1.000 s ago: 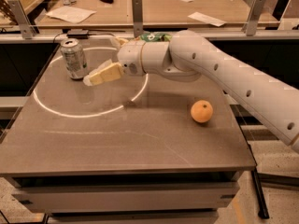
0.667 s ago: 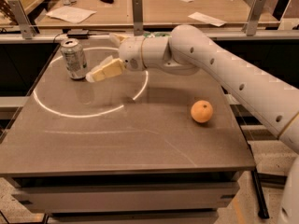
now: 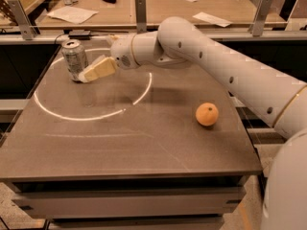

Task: Move 7up can near orange

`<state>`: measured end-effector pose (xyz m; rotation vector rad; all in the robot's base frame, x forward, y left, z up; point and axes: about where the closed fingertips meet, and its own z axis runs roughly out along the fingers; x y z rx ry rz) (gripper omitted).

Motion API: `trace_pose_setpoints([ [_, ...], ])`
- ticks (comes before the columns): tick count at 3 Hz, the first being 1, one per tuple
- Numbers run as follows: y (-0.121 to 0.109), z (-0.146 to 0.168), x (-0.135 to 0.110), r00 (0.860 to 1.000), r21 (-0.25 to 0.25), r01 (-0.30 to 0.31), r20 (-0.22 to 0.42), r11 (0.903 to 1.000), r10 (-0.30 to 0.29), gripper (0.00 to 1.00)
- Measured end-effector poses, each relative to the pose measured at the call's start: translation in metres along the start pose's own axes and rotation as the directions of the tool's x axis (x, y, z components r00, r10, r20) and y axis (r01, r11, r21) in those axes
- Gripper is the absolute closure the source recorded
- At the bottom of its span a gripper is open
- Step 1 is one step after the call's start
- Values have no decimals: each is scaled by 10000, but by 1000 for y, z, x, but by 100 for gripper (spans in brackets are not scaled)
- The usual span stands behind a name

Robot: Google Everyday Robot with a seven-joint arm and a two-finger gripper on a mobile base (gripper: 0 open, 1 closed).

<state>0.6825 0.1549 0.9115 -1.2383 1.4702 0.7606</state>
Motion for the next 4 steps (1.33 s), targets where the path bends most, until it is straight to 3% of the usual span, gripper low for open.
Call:
trace_pose_setpoints([
  [2, -4, 37, 5, 9963, 424, -853, 117, 9955, 849, 0],
  [4, -12, 77, -1, 9981, 26, -580, 189, 9983, 580, 0],
])
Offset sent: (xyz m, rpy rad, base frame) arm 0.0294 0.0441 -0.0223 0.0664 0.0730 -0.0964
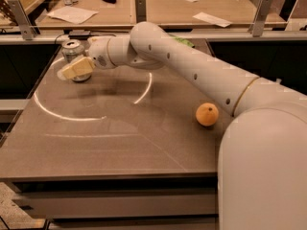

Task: Move 7up can near orange

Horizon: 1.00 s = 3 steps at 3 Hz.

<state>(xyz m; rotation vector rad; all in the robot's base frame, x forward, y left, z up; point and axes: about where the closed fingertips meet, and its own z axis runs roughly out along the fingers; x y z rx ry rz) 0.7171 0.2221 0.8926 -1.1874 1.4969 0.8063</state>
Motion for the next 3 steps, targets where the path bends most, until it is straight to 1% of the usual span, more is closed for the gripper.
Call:
trace_pose_setpoints([
  [1, -3, 13, -2, 9998, -247, 172, -23, 9995, -173, 16],
  [2, -5, 18, 1, 9997, -503, 227, -89, 9985, -232, 41],
  [3, -8, 8, 10, 9994, -470, 129, -318, 9988, -144, 64],
])
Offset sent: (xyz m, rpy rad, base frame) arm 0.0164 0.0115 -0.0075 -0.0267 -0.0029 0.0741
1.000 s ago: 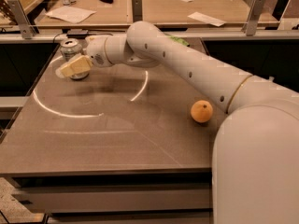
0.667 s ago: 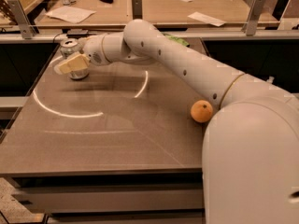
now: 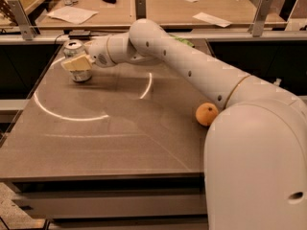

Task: Move 7up can near orange

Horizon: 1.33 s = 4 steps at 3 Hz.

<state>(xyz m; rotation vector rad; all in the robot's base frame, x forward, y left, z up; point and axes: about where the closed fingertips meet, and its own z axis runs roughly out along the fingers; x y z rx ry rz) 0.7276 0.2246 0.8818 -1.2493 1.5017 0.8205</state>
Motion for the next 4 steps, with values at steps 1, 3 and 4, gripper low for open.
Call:
trace_pose_setpoints([
  [1, -1, -28, 14, 9992, 332, -241, -310, 9992, 251, 87],
  [3, -2, -30, 12, 9991, 349, -253, -326, 9991, 264, 100],
  [4, 0, -37, 14, 9989, 523, -312, -344, 9981, 330, 100],
])
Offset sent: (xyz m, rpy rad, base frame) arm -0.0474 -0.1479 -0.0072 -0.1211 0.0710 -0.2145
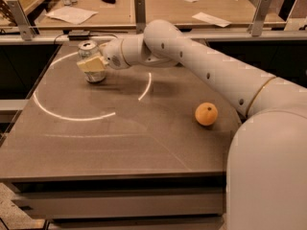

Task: Move 7up can near orange

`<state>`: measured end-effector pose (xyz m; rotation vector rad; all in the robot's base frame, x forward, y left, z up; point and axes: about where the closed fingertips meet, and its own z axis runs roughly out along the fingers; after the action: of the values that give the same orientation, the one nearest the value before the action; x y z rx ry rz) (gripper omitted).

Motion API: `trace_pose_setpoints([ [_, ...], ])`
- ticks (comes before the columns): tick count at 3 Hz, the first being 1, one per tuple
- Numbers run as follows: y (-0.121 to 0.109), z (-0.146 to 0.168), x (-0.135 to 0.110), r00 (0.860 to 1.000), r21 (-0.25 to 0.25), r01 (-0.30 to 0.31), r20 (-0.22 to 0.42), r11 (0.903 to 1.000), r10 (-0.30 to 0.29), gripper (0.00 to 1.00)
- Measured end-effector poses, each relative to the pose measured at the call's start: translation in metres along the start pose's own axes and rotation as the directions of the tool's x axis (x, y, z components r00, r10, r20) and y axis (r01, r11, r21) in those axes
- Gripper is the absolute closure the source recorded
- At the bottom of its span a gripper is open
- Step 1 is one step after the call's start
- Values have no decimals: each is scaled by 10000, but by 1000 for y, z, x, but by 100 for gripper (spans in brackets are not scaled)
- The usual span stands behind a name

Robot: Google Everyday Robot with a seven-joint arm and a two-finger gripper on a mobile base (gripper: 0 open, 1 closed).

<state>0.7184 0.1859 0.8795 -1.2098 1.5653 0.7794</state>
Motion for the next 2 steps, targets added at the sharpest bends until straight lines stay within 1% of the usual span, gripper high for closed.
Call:
trace_pose_setpoints([
  [1, -2, -30, 1, 9999, 768, 28, -113, 9970, -19, 100],
  [2, -10, -122, -1, 9989, 2950, 98, -476, 9554, 44, 100],
])
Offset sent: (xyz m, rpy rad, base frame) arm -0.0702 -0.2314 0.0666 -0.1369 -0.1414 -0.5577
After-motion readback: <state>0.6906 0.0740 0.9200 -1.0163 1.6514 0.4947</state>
